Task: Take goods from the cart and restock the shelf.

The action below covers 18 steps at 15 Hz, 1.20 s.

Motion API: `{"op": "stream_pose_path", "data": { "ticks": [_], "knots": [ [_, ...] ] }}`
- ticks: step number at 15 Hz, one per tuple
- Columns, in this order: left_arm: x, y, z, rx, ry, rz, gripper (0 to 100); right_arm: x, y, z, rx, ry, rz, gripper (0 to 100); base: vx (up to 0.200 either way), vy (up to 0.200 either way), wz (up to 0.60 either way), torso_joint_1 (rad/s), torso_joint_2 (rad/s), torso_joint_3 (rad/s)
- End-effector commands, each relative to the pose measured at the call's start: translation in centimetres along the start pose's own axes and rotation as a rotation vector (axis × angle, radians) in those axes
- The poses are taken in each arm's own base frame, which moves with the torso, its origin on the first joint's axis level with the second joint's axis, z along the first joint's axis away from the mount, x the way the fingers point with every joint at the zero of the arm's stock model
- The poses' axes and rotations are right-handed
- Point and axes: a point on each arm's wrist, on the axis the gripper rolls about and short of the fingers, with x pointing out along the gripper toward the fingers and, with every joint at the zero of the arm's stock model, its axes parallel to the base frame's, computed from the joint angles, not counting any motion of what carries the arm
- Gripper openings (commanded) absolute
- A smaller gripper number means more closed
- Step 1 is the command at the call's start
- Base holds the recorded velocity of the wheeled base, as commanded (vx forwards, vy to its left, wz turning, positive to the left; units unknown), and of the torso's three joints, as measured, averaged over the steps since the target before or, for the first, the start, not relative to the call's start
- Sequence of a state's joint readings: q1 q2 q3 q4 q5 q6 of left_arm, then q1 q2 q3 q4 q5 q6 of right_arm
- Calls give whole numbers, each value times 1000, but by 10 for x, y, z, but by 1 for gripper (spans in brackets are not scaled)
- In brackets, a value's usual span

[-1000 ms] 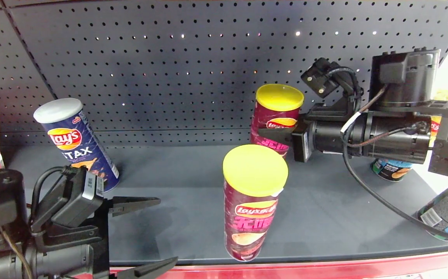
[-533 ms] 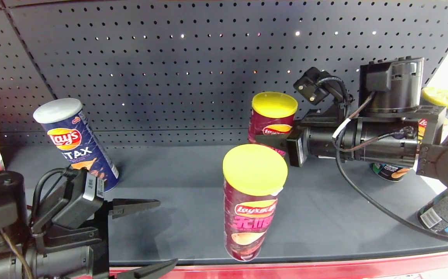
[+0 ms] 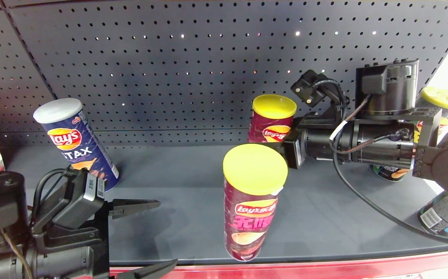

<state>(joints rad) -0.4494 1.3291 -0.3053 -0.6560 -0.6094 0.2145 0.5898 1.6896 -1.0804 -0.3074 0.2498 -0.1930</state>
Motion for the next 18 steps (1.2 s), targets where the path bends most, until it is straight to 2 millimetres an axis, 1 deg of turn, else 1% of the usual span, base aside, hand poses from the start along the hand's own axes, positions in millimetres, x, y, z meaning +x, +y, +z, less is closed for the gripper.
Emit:
{"op": "stream_pose_path", "data": {
  "ticks": [1,2,4,5,6,7,8,9,11,12,13,14,15,17,18],
  "knots": [
    [1,0,0,-1,2,0,100,-3,1,2,8,-6,-3,100,0,0,0,0,0,0],
    [1,0,0,-1,2,0,100,-4,1,3,8,-8,-8,100,0,0,0,0,0,0],
    [1,1,0,-2,4,-1,100,-16,3,2,6,-11,-26,100,0,0,0,0,0,0],
    [1,1,0,-2,4,-1,100,-18,4,2,6,-11,-28,100,0,0,0,0,0,0],
    [2,1,0,-2,6,1,100,-32,8,-4,8,4,-56,100,0,0,0,0,0,0],
    [2,2,0,-1,4,1,100,-37,9,-5,8,6,-67,100,0,0,0,0,0,0],
    [3,3,1,-2,6,1,100,-50,13,-11,9,14,-87,100,0,0,0,0,0,0],
    [4,3,0,-4,8,2,100,-58,15,-16,10,22,-99,100,0,0,0,0,0,0],
    [5,3,-1,-3,15,-1,100,-71,19,-23,12,37,-128,100,0,0,0,0,0,0],
    [7,4,-1,-2,18,-5,100,-84,24,-30,12,43,-148,100,0,0,0,0,0,0],
    [10,6,-1,-6,26,-5,100,-92,26,-34,12,44,-157,100,0,0,0,0,0,0],
    [11,7,-2,-5,28,-7,100,-96,27,-35,12,42,-164,100,0,0,0,0,0,0],
    [16,9,-1,-7,37,-15,100,-109,31,-41,11,40,-183,100,0,0,0,0,0,0],
    [26,9,-1,0,50,-43,100,-127,38,-52,10,39,-194,100,0,0,0,0,0,0],
    [30,11,-4,-6,66,-45,100,-136,42,-58,7,35,-197,100,0,0,0,0,0,0]
  ]
}}
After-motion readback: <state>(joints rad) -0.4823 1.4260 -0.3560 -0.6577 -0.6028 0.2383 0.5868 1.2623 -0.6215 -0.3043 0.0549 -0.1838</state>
